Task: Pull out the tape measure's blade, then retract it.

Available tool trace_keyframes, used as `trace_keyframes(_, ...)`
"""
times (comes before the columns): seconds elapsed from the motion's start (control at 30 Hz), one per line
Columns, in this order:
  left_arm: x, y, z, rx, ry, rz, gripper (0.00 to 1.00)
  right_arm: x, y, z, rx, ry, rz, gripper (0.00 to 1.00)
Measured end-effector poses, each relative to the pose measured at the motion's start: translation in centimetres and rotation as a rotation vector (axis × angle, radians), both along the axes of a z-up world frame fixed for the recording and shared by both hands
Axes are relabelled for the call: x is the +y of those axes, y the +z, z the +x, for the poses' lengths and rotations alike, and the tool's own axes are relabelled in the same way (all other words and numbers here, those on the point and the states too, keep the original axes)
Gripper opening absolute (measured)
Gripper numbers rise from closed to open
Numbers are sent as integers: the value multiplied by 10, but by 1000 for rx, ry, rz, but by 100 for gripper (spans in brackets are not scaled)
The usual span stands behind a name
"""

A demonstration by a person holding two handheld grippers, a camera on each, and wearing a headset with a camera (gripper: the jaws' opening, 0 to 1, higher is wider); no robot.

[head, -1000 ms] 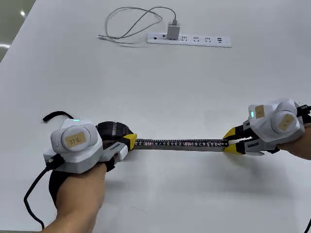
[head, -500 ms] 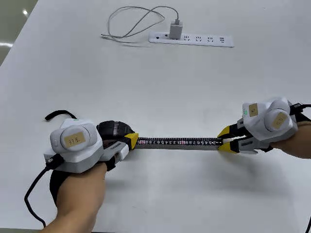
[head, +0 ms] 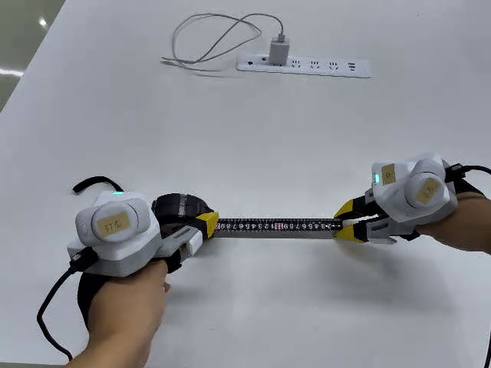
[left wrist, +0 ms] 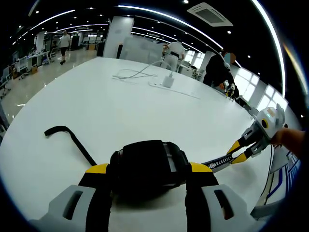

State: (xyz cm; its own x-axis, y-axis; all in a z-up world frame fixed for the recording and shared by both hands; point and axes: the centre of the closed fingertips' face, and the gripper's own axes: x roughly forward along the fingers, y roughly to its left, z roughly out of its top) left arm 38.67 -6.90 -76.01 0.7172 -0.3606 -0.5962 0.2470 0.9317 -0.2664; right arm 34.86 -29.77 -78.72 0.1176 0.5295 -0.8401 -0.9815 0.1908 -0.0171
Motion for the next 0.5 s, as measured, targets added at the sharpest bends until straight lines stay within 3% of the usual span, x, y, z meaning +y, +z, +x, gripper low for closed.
trace_keyframes(0.5, 0, 0, 0, -2, 0, -16, 58, 29, 0, 8, -2, 18, 35, 10)
